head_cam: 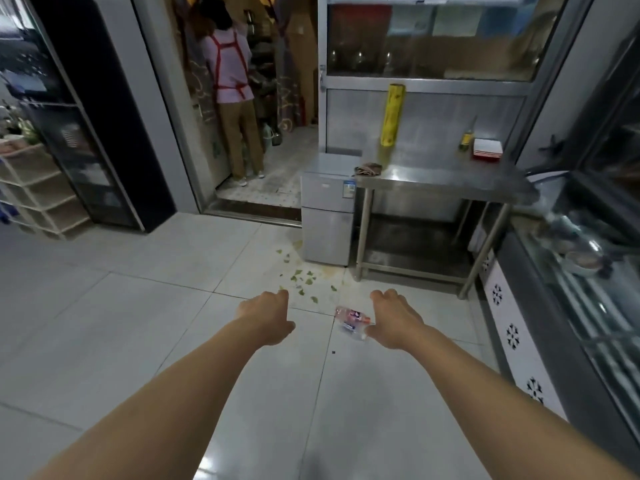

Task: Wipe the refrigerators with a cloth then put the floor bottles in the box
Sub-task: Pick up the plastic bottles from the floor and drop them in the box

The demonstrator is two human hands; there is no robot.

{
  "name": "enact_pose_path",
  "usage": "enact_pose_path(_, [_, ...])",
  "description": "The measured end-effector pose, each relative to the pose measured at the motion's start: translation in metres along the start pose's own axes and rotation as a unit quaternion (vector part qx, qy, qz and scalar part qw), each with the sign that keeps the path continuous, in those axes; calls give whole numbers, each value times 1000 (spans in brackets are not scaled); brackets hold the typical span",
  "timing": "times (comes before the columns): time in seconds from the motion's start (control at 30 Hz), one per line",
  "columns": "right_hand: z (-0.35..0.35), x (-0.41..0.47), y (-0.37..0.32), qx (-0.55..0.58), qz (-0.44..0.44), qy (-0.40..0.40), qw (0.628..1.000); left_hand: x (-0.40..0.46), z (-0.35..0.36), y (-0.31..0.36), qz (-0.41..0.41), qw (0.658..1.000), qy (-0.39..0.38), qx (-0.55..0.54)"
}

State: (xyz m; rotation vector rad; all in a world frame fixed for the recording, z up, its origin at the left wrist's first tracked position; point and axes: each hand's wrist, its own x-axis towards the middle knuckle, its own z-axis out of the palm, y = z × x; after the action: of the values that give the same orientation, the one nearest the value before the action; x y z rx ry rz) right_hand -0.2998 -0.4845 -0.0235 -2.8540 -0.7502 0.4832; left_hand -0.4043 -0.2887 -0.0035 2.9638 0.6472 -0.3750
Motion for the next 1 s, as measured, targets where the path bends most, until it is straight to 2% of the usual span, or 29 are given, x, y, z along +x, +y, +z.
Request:
enact_pose_path(0.17, [-9, 96, 0, 4, 36, -21, 999, 116, -7, -12, 22, 1000, -17, -3])
enact_pose_path(0.57, [-7, 296, 2, 66, 162, -60, 983, 386, -14, -28, 148, 985, -87, 29])
enact_pose_path(0.83, [29, 397, 46, 98, 226, -92, 965, 506, 13, 13, 213, 963, -143, 85])
enact_pose_path(1.0, [69, 469, 82, 135, 247, -119, 952, 579, 58, 48, 240, 951, -170, 91])
